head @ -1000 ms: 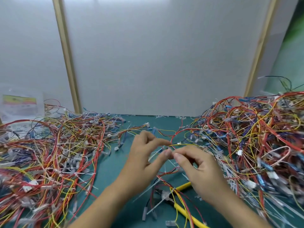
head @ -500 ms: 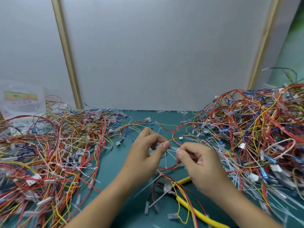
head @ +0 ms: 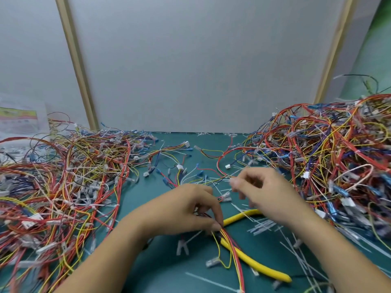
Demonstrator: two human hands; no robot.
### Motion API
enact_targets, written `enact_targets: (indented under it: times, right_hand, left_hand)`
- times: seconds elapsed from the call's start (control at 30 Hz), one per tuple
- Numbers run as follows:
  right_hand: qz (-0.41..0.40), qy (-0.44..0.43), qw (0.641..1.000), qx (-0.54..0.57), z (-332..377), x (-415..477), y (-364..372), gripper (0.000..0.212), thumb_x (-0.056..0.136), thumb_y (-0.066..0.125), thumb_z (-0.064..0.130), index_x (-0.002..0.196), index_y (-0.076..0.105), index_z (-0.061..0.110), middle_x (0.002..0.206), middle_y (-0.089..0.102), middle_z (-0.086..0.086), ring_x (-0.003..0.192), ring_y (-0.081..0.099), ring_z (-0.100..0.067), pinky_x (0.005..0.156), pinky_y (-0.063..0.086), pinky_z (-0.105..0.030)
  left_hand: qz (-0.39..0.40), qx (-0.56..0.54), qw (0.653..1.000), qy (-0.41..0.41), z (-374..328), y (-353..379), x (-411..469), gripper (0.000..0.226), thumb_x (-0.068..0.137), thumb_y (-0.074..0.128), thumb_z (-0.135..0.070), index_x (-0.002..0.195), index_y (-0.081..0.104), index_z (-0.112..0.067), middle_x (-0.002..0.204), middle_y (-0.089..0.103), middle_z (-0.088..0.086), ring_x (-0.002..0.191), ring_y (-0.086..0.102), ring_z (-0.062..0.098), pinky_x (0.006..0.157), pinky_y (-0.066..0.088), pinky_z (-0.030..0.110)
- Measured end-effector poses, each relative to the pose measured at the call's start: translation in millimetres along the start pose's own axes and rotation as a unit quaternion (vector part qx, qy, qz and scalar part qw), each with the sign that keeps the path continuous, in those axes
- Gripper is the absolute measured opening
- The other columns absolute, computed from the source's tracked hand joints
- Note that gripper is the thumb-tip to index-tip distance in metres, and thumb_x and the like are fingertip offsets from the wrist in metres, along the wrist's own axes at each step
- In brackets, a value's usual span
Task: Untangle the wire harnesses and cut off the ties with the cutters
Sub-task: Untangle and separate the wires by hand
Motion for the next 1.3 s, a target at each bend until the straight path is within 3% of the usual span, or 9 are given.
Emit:
enact_targets:
  times: [0.1, 0.23, 0.43, 0.7, 0.83, 0.9, 0.97, 1.1, 1.3]
  right_hand:
    - [0.190, 0.042, 0.981, 0.004, 4.5, -6.7, 7.2, 0.035, 0.092, 0.064, 0.045, 0.074, 0.071, 0.016, 0.062, 0.067, -0.001, 0.044, 0.048, -0.008, 0.049, 0.045, -0.026]
    - [0.297, 0.053, 0.950, 0.076, 7.9, -13.0, 10.0, 0.027, 0.095, 0.064, 0.041, 0.077, 0.070, 0.021, 0.050, 0.052, 0.013, 0.040, 0.038, -0.007, 0.042, 0.032, -0.020]
    - [0.145, 0.082, 0.971, 0.169, 8.6, -4.8, 13.7, 0.026, 0.100, 0.057, 0.025, 0.078, 0.067, 0.016, 0.045, 0.046, -0.003, 0.033, 0.039, -0.015, 0.032, 0.030, -0.018]
    - [0.002, 0.113, 0.936, 0.334, 6.7, 1.7, 20.0, 0.038, 0.095, 0.062, 0.021, 0.108, 0.061, -0.016, 0.054, 0.055, -0.010, 0.037, 0.057, -0.012, 0.039, 0.047, -0.017]
    - [0.017, 0.111, 0.900, 0.420, 12.4, 3.0, 15.7, 0.043, 0.088, 0.063, 0.032, 0.105, 0.068, -0.007, 0.081, 0.072, -0.014, 0.068, 0.071, -0.018, 0.058, 0.058, -0.023]
    - [0.007, 0.090, 0.939, 0.331, 12.6, 1.4, 12.3, 0.032, 0.094, 0.060, 0.034, 0.101, 0.073, 0.006, 0.092, 0.075, -0.012, 0.073, 0.069, -0.016, 0.060, 0.060, -0.028]
    - [0.040, 0.062, 0.967, 0.243, 14.4, -3.1, 16.2, 0.030, 0.095, 0.059, 0.035, 0.096, 0.075, 0.009, 0.086, 0.074, -0.006, 0.065, 0.064, -0.015, 0.050, 0.056, -0.029]
    - [0.210, 0.040, 0.951, 0.221, 23.5, -15.4, 39.4, 0.030, 0.091, 0.058, 0.043, 0.083, 0.073, 0.018, 0.073, 0.071, 0.003, 0.058, 0.061, -0.017, 0.040, 0.046, -0.025]
    - [0.210, 0.097, 0.926, 0.300, 18.5, -13.8, 35.9, 0.011, 0.096, 0.060, 0.007, 0.094, 0.067, -0.001, 0.083, 0.075, -0.012, 0.056, 0.063, -0.015, 0.047, 0.052, -0.023]
  left_hand:
    - [-0.062, 0.054, 0.996, 0.017, 4.8, -2.8, 0.4, 0.003, 0.090, 0.072, -0.021, 0.091, 0.071, -0.018, 0.075, 0.050, -0.003, 0.073, 0.048, 0.012, 0.067, 0.040, 0.027]
    - [-0.230, 0.081, 0.970, -0.009, 10.1, -9.0, -0.8, 0.003, 0.092, 0.069, -0.018, 0.091, 0.068, -0.021, 0.067, 0.046, -0.014, 0.067, 0.046, 0.006, 0.062, 0.032, 0.017]
    - [-0.380, 0.028, 0.925, -0.001, 0.8, -9.2, -0.9, 0.009, 0.090, 0.067, -0.031, 0.097, 0.067, -0.025, 0.073, 0.050, -0.009, 0.073, 0.049, 0.012, 0.067, 0.038, 0.020]
    - [-0.230, 0.067, 0.971, -0.010, -9.5, 11.3, 2.4, 0.039, 0.081, 0.060, -0.064, 0.078, 0.063, -0.025, 0.066, 0.056, -0.009, 0.071, 0.052, 0.010, 0.073, 0.041, 0.032]
    - [-0.268, -0.105, 0.956, -0.052, -2.0, 10.0, 7.8, 0.024, 0.092, 0.069, -0.028, 0.074, 0.064, -0.012, 0.056, 0.058, 0.002, 0.052, 0.050, 0.010, 0.054, 0.042, 0.027]
    - [-0.317, -0.219, 0.918, -0.088, 2.8, 5.4, 8.6, 0.020, 0.093, 0.068, -0.018, 0.077, 0.066, -0.006, 0.052, 0.057, 0.000, 0.046, 0.048, 0.010, 0.048, 0.040, 0.019]
    - [-0.366, -0.283, 0.880, -0.108, 6.7, 1.4, 7.9, 0.021, 0.093, 0.067, -0.017, 0.080, 0.064, 0.000, 0.052, 0.057, 0.002, 0.039, 0.045, 0.010, 0.040, 0.037, 0.017]
    - [-0.374, -0.317, 0.867, -0.089, 6.9, 5.3, 9.0, 0.026, 0.089, 0.069, -0.021, 0.081, 0.060, 0.002, 0.054, 0.057, 0.003, 0.038, 0.047, 0.011, 0.039, 0.037, 0.018]
    - [-0.298, -0.412, 0.855, -0.097, 8.7, 4.4, 9.8, 0.028, 0.085, 0.068, -0.027, 0.097, 0.072, -0.002, 0.074, 0.068, 0.008, 0.056, 0.058, 0.015, 0.049, 0.049, 0.022]
Point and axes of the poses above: each hand's wrist, its own x-axis towards the middle knuckle, its own y-axis out of the palm, z = x × y, the point moved 1 cm from there along x, towards the middle knuckle
